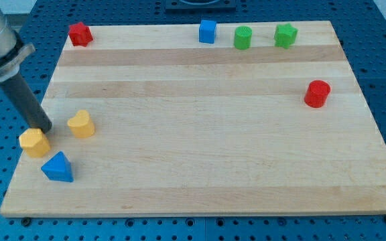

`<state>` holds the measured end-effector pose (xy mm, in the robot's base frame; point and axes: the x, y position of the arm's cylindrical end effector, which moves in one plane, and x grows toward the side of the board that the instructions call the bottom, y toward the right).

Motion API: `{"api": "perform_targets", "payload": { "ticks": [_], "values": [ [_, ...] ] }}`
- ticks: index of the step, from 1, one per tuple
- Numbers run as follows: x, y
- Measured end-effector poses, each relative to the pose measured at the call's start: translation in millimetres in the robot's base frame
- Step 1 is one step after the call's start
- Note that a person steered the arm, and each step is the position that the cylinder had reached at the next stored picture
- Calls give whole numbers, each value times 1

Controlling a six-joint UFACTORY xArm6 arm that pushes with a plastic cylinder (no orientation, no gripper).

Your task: Place the green circle to the bottom center of the board

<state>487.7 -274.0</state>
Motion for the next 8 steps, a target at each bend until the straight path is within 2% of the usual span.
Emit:
{"api": "perform_targets", "payload": {
  "ticks": [1, 3, 5, 6, 7, 8],
  "values": [
    [7, 27],
    [6, 32],
    [-84, 42],
    [-131, 141],
    [-152, 234],
    [-189, 255]
  ]
}}
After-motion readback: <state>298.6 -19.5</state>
